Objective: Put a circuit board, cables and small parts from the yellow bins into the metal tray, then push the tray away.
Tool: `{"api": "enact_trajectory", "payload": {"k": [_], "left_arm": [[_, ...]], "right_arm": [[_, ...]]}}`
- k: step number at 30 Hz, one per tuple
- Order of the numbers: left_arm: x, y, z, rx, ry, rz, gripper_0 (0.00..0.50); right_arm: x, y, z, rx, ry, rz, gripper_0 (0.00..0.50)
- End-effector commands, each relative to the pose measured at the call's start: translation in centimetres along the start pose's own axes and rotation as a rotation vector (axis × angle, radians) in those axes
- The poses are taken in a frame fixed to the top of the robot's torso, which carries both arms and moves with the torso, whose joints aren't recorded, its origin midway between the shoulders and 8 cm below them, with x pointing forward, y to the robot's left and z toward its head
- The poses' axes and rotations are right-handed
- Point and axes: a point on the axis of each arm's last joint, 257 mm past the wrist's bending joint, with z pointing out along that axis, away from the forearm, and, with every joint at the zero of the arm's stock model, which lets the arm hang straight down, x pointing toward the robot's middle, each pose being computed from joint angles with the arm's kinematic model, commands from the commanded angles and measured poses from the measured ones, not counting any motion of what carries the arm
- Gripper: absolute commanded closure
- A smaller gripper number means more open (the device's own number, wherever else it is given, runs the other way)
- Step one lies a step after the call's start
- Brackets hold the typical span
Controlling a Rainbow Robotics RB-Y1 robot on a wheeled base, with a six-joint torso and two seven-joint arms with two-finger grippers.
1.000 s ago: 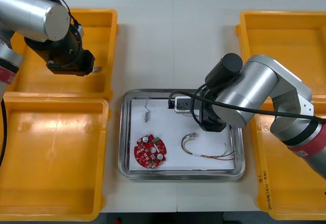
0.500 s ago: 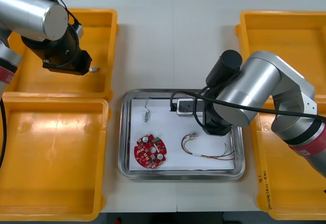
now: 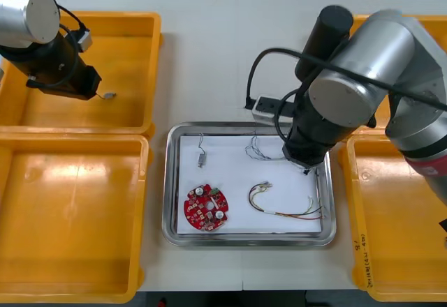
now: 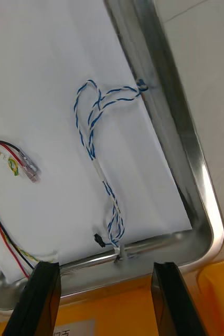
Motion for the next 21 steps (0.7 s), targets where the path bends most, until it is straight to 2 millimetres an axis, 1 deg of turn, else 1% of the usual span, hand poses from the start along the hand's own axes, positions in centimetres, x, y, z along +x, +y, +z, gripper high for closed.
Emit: {"api": "enact_trajectory", "payload": {"k": [1, 2, 5, 7, 10, 13, 18, 19, 20, 21], "left_arm": [[-2.1, 4.7, -3.0, -0.06, -0.061, 0.072, 0.5], [-2.0, 5.6, -3.1, -0.066, -0.059, 0.086, 0.5], [-1.8, 6.5, -3.3, -0.08, -0.057, 0.094, 0.5], [-1.7, 6.6, -3.3, -0.081, -0.057, 0.095, 0.5], [-1.7, 6.7, -3.2, -0.083, -0.059, 0.091, 0.5], [-1.8, 6.7, -3.2, -0.085, -0.063, 0.09, 0.5], [-1.7, 6.7, -3.1, -0.083, -0.061, 0.086, 0.496], [-1.7, 6.7, -3.1, -0.082, -0.062, 0.087, 0.446], [-1.8, 6.5, -3.1, -0.08, -0.063, 0.087, 0.336], [-1.8, 6.6, -3.1, -0.077, -0.064, 0.084, 0.082]], "right_arm": [[-2.7, -2.1, -4.3, 0.03, -0.11, 0.085, 0.0], [-2.5, -2.6, -5.2, 0.017, -0.135, 0.147, 0.0], [-1.7, -3.5, -6.2, 0.013, -0.151, 0.23, 0.0], [-0.7, -4.4, -7.0, 0.012, -0.156, 0.312, 0.0], [0.2, -5.6, -8.0, 0.017, -0.165, 0.405, 0.0], [1.2, -7.4, -9.4, 0.047, -0.189, 0.509, 0.0], [3.5, -9.2, -10.5, 0.074, -0.199, 0.647, 0.0], [4.2, -9.7, -10.7, 0.082, -0.2, 0.684, 0.0], [4.8, -10.0, -10.9, 0.088, -0.2, 0.714, 0.0], [5.6, -10.5, -11.1, 0.099, -0.202, 0.753, 0.0]]}}
